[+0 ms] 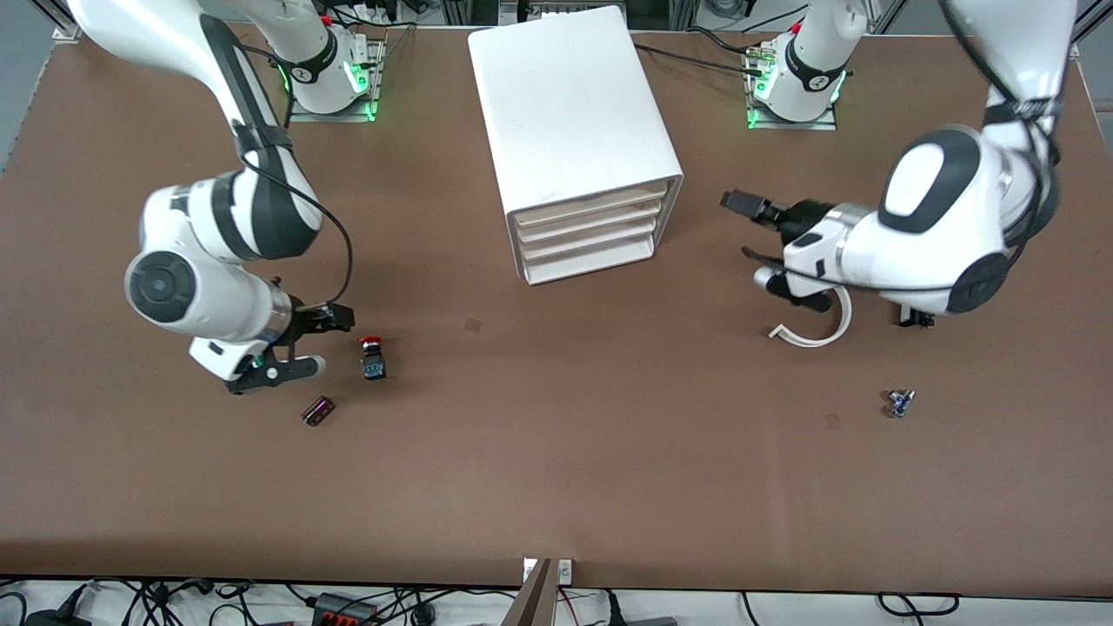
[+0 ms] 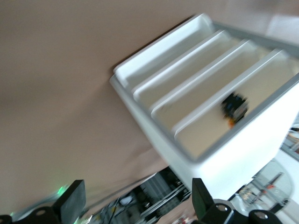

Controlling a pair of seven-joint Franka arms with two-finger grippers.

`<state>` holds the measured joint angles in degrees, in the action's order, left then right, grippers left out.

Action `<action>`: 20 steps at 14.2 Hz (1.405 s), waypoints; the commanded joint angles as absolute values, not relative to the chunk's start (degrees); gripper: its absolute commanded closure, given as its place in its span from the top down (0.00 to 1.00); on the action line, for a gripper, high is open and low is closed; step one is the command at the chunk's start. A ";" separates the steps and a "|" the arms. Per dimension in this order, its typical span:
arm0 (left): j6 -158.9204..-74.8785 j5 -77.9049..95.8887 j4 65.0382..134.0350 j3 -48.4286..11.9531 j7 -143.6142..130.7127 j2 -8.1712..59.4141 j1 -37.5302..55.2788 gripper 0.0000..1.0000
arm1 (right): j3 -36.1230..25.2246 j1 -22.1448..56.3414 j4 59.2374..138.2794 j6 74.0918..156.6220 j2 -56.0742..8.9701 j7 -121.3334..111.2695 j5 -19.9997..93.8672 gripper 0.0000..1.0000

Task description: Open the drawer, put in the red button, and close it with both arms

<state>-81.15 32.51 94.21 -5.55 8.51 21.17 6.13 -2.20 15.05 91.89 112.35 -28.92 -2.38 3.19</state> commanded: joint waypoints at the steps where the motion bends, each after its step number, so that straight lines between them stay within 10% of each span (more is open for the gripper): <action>1: -88.65 37.33 95.00 -6.32 19.20 25.65 7.64 1.00 | -2.20 15.56 89.57 116.43 -34.87 -7.28 4.22 1.00; 13: -99.23 62.75 113.37 -9.93 43.24 29.62 8.61 1.00 | -1.41 16.52 87.28 122.43 -44.30 -7.03 4.22 1.00; 18: -99.23 62.67 114.25 -9.93 43.59 29.79 10.19 0.64 | -1.41 16.44 87.28 122.78 -44.91 -7.73 4.04 1.00; 20: -99.32 62.67 115.05 -9.93 43.94 29.97 11.15 0.46 | -1.41 16.44 87.28 122.78 -45.00 -7.82 4.04 0.80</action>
